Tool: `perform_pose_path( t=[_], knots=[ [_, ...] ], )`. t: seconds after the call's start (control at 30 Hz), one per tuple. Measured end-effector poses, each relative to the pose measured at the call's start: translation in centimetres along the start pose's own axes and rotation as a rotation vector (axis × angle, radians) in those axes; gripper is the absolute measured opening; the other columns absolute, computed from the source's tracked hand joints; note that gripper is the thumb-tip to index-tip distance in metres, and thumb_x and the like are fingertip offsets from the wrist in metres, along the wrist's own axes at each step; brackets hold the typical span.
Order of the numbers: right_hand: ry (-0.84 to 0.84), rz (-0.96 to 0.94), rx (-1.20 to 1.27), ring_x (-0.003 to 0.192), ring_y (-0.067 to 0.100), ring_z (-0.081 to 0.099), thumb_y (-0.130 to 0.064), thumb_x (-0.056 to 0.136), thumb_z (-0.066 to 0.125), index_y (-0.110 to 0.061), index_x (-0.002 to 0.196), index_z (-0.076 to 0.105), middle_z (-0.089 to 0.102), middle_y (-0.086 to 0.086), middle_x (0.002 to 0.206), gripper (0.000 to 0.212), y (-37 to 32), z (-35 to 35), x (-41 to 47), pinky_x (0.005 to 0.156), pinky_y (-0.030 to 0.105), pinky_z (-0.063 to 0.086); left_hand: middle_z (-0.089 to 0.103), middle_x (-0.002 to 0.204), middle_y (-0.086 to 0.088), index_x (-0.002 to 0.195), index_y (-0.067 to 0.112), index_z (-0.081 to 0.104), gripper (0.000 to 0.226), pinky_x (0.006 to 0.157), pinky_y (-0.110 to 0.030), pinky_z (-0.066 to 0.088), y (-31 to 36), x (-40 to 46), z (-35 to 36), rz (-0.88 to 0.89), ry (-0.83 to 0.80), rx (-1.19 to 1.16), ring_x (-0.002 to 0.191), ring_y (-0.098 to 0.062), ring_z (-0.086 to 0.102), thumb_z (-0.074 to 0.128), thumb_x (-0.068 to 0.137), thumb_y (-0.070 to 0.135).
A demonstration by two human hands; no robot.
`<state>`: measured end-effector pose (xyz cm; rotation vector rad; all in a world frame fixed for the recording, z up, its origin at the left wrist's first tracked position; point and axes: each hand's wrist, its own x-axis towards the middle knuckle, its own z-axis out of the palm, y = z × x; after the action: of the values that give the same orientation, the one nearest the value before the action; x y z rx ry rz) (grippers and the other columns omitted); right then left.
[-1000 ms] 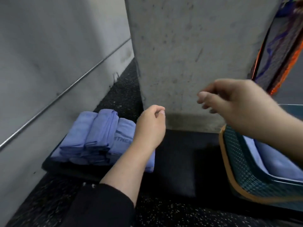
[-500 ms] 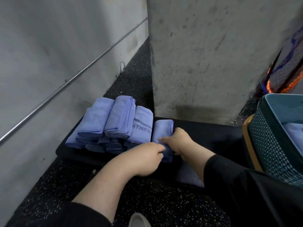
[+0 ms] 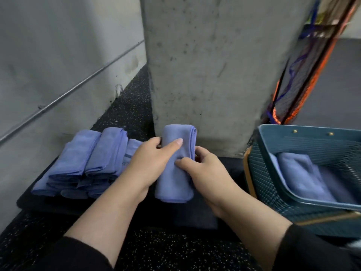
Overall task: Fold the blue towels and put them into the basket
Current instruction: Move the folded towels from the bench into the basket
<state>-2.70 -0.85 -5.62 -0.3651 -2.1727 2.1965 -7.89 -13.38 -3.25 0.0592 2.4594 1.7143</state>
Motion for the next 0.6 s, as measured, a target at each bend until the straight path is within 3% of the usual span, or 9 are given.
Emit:
perform_pose_path(
  t=[0.1,0.2,0.3,0.33,0.4,0.47,0.53,0.6],
  knots=[
    [0.031,-0.040,0.043,0.097,0.018,0.073,-0.038,0.086,0.074,-0.015,0.107,0.070,0.077,0.002,0.101,0.031,-2.8,-2.8,-2.2,0.092,0.047,0.058,0.076,0.080,-0.004,0.090,0.015,0.069,0.020,0.065,-0.036,0.059,2.8,-1.1,2.8,0.039,-0.048,-0.285,0.075,-0.020,0.074,0.073,0.089,0.034],
    [0.114,-0.087,-0.030,0.098,0.021,0.073,-0.039,0.087,0.073,-0.012,0.103,0.072,0.077,0.004,0.099,0.032,-5.4,-6.9,-3.7,0.093,0.051,0.057,0.077,0.086,-0.006,0.093,0.016,0.069,0.017,0.069,-0.037,0.058,5.4,-2.3,6.4,0.128,-0.097,-0.437,0.079,-0.021,0.074,0.073,0.088,0.031],
    [0.158,-0.133,-0.168,0.100,0.027,0.073,-0.033,0.087,0.073,-0.010,0.103,0.073,0.077,0.006,0.100,0.028,-7.8,-12.5,-5.5,0.093,0.051,0.057,0.075,0.096,-0.014,0.098,0.009,0.066,0.043,0.076,-0.043,0.057,7.5,-3.4,10.2,0.204,-0.156,-0.509,0.085,-0.024,0.072,0.074,0.083,0.050],
    [0.182,-0.152,-0.222,0.098,0.026,0.073,-0.031,0.087,0.073,-0.009,0.102,0.073,0.077,0.007,0.099,0.027,-8.6,-14.6,-6.1,0.088,0.048,0.058,0.074,0.095,-0.014,0.096,0.009,0.065,0.049,0.076,-0.045,0.056,7.7,-3.4,11.4,0.232,-0.168,-0.469,0.082,-0.026,0.070,0.070,0.085,0.056],
    [0.287,-0.174,-0.288,0.080,0.017,0.071,-0.026,0.089,0.074,-0.007,0.100,0.073,0.076,0.004,0.090,0.022,-9.8,-19.5,-7.2,0.069,0.034,0.054,0.072,0.088,-0.005,0.095,0.016,0.066,0.039,0.074,-0.045,0.054,7.9,-3.1,14.5,0.276,-0.198,-0.323,0.077,-0.024,0.067,0.062,0.092,0.054],
    [0.415,-0.113,-0.368,0.065,0.011,0.060,-0.024,0.091,0.072,-0.006,0.098,0.072,0.070,0.001,0.076,0.019,-10.0,-24.7,-7.3,0.056,0.023,0.044,0.069,0.102,0.004,0.111,0.024,0.065,0.027,0.085,-0.039,0.052,7.3,-2.5,17.0,0.290,-0.164,-0.085,0.094,-0.019,0.066,0.062,0.094,0.045],
    [0.471,0.018,-0.461,0.066,0.015,0.056,-0.022,0.093,0.070,-0.004,0.098,0.071,0.065,0.003,0.072,0.019,-9.0,-29.5,-6.8,0.058,0.025,0.041,0.062,0.127,0.003,0.135,0.024,0.055,0.044,0.093,-0.031,0.043,7.0,-2.4,18.6,0.251,-0.191,0.099,0.118,-0.021,0.059,0.061,0.096,0.043],
    [0.467,0.161,-0.507,0.069,0.020,0.057,-0.018,0.094,0.067,-0.001,0.098,0.070,0.064,0.008,0.074,0.017,-7.1,-33.0,-6.0,0.064,0.030,0.044,0.062,0.132,0.002,0.135,0.025,0.055,0.040,0.087,-0.027,0.039,6.7,-2.3,19.5,0.236,-0.271,0.181,0.122,-0.021,0.057,0.059,0.098,0.041]
  ],
)
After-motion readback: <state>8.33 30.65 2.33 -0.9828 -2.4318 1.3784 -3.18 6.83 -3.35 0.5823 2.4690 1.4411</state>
